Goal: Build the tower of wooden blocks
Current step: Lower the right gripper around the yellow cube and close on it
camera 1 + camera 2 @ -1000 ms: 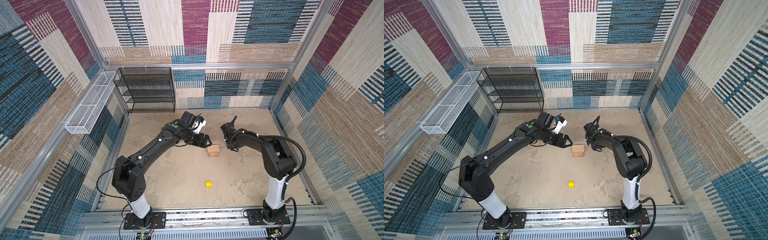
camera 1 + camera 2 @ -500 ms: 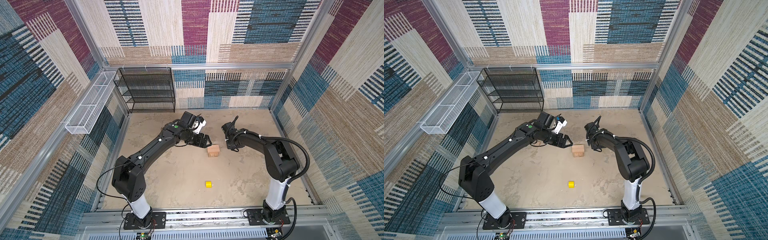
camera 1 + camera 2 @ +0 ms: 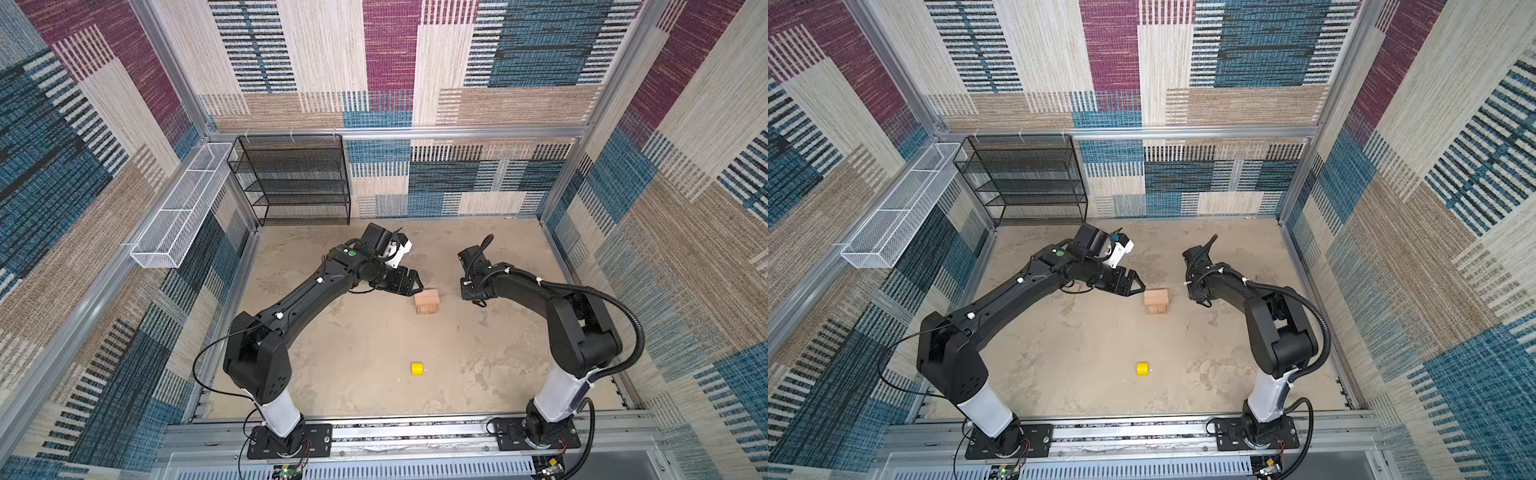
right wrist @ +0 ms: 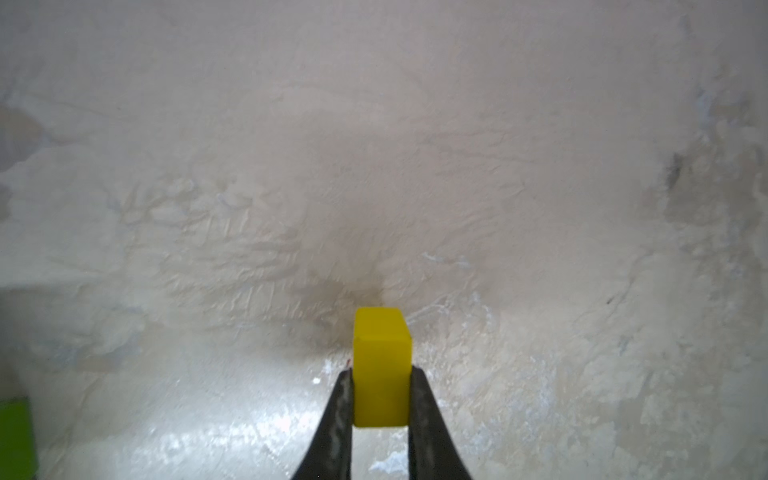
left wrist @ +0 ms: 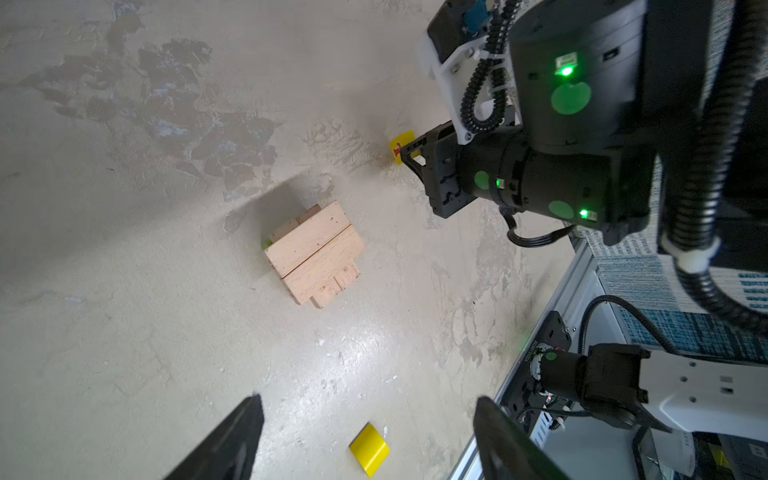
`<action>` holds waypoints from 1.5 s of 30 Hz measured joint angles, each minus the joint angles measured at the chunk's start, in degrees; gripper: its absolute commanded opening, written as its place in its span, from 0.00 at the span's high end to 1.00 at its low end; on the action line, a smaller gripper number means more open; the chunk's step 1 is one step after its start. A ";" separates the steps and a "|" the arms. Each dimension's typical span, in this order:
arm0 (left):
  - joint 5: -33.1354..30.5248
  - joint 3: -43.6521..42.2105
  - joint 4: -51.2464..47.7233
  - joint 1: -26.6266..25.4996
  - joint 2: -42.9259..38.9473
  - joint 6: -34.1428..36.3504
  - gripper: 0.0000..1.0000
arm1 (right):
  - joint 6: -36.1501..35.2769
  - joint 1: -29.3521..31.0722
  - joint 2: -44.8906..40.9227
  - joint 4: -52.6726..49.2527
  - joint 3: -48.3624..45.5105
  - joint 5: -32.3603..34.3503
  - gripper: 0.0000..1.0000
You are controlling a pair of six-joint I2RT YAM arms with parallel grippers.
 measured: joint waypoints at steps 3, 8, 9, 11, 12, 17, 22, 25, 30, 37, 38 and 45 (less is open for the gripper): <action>0.00 0.00 0.00 0.00 -0.13 0.00 0.16 | 0.31 -2.27 -5.38 2.16 -4.63 -7.08 0.87; 0.02 0.00 0.02 0.00 -0.17 -0.17 0.16 | 2.21 -5.46 -14.23 5.95 -12.44 -21.27 0.86; 0.09 0.00 0.02 0.00 -0.17 -0.17 0.16 | 2.78 -6.08 -15.34 6.73 -13.90 -24.41 0.85; 0.20 0.00 0.00 0.02 -0.13 -0.20 0.16 | 3.43 -7.19 -16.96 8.33 -16.61 -30.18 0.85; 0.20 0.00 0.02 0.02 -0.07 -0.22 0.16 | 3.85 -7.85 -17.46 9.22 -18.01 -33.07 0.85; 0.17 0.00 0.02 0.00 0.09 -0.37 0.16 | 5.35 -9.11 -17.68 11.47 -21.77 -41.20 0.84; 0.17 0.00 0.02 -0.02 0.09 -0.37 0.16 | 5.77 -10.32 -17.25 12.20 -23.65 -42.80 0.82; 0.17 0.00 0.02 -0.02 0.11 -0.37 0.16 | 5.79 -11.54 -15.69 12.61 -24.50 -42.99 0.82; 0.15 0.00 0.02 -0.02 0.11 -0.37 0.16 | 6.05 -12.66 -15.37 13.40 -24.92 -44.02 0.60; 0.20 0.00 0.02 -0.02 0.17 -0.37 0.16 | 6.16 -12.96 -15.19 12.26 -24.09 -41.42 0.37; 0.20 0.00 0.02 -0.02 0.17 -0.37 0.16 | 6.16 -12.96 -15.10 11.82 -23.87 -40.85 0.37; 0.17 0.00 0.02 -0.02 0.17 -0.37 0.16 | 6.16 -12.81 -16.57 8.31 -21.70 -36.17 0.39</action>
